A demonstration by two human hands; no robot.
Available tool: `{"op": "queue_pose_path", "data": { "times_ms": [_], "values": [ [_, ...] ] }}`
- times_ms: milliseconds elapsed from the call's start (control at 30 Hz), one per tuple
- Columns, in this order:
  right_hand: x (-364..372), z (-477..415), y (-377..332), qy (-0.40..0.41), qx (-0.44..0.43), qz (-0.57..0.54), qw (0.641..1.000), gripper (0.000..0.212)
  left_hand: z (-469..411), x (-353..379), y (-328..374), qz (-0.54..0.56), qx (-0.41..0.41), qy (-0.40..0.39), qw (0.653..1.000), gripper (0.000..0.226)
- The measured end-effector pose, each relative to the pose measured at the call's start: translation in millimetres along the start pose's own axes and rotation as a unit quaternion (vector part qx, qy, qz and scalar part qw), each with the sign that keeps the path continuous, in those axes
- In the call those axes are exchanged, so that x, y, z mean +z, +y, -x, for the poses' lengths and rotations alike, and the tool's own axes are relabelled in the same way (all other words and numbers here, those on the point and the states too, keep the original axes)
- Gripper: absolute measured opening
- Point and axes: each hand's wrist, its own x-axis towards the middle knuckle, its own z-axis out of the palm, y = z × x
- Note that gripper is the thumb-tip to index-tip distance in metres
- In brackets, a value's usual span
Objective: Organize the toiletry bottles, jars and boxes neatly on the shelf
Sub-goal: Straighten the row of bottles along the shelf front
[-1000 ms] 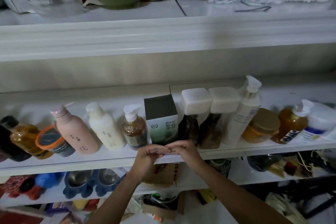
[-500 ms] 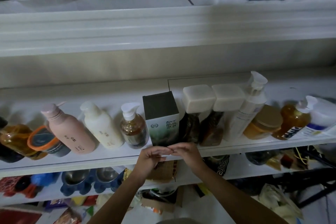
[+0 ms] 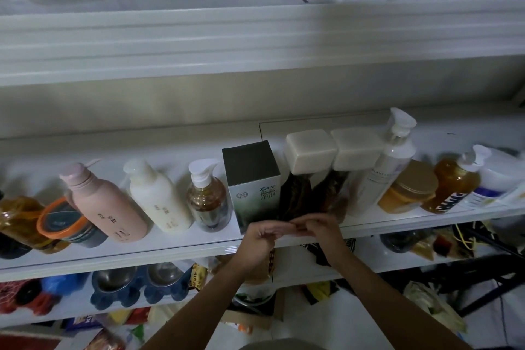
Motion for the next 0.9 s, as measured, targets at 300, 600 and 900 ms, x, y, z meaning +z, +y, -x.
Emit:
{"op": "queue_pose_path", "data": {
  "times_ms": [300, 600, 900],
  "values": [
    [8.4, -2.1, 5.4, 0.019, 0.002, -0.013, 1.000, 0.034, -6.0, -6.7, -7.8, -0.017, -0.019, 0.000, 1.000, 0.053],
    [10.6, -2.2, 6.0, 0.035, 0.010, 0.002, 0.999, 0.032, -5.1, -2.6, -6.7, -0.028, -0.006, 0.022, 0.999, 0.045],
    [4.7, 10.7, 11.7, 0.052, 0.016, -0.039, 0.998, 0.031, -0.7, 8.8, -5.5, -0.031, 0.006, 0.006, 0.999, 0.050]
  ]
}}
